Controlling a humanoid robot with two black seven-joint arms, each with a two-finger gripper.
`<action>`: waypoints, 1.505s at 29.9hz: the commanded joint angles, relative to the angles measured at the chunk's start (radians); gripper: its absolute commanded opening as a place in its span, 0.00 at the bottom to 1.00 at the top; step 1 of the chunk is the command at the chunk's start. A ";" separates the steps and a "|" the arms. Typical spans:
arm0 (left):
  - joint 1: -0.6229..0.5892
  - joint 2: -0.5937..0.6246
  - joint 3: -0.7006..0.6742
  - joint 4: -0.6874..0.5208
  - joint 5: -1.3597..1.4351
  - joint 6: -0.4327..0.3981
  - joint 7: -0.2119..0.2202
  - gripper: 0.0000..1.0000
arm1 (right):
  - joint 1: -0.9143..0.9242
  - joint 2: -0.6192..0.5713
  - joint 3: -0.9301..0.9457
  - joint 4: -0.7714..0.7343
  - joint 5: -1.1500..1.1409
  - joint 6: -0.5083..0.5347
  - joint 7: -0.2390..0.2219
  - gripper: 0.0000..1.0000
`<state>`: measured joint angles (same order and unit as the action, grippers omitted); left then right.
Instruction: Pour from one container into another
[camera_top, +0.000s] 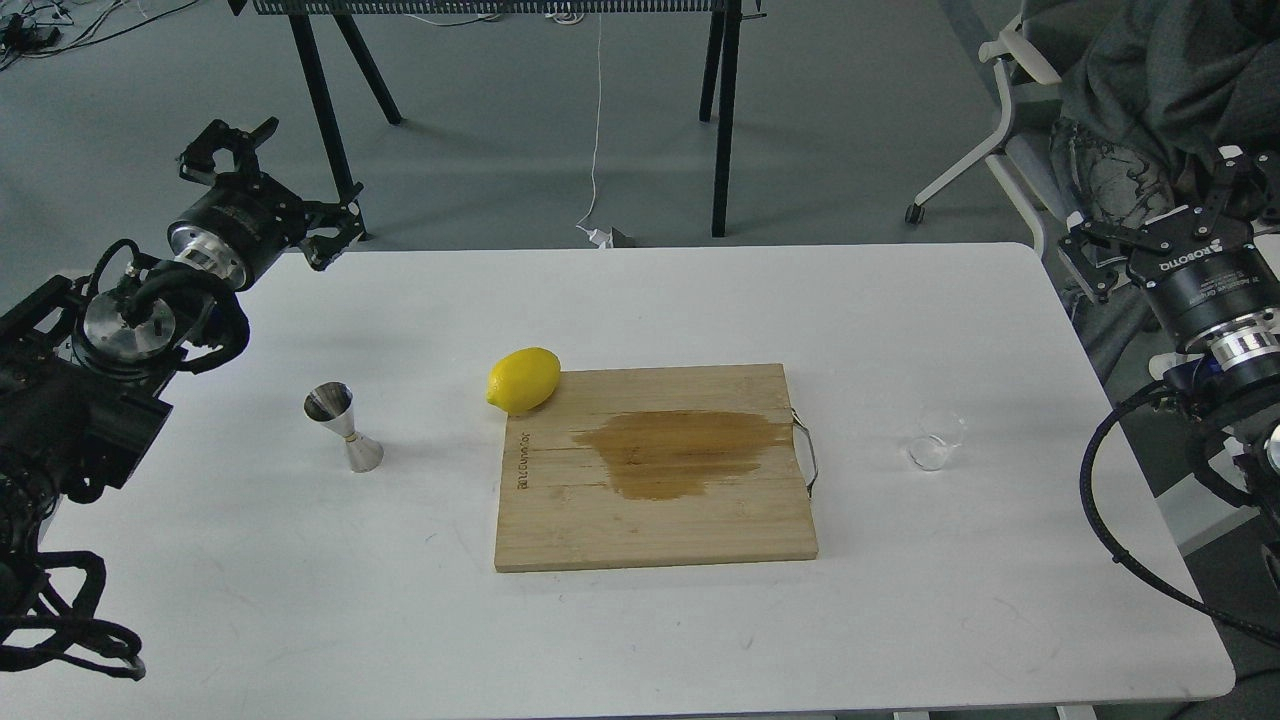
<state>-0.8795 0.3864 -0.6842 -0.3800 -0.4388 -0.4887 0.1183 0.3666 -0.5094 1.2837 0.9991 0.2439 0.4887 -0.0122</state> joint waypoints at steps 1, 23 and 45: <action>-0.001 0.000 0.000 0.000 0.000 0.000 0.000 1.00 | 0.000 0.000 -0.001 0.000 0.000 0.000 0.000 1.00; -0.033 -0.014 -0.092 0.053 -0.029 0.000 -0.037 1.00 | -0.002 0.000 -0.001 0.001 0.000 0.000 0.001 1.00; 0.003 0.101 -0.124 0.053 0.005 0.000 -0.040 1.00 | -0.011 0.014 -0.010 0.003 0.000 0.000 0.003 1.00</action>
<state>-0.8924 0.4438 -0.8128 -0.3258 -0.4564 -0.4887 0.0761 0.3593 -0.4954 1.2736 1.0019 0.2439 0.4887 -0.0107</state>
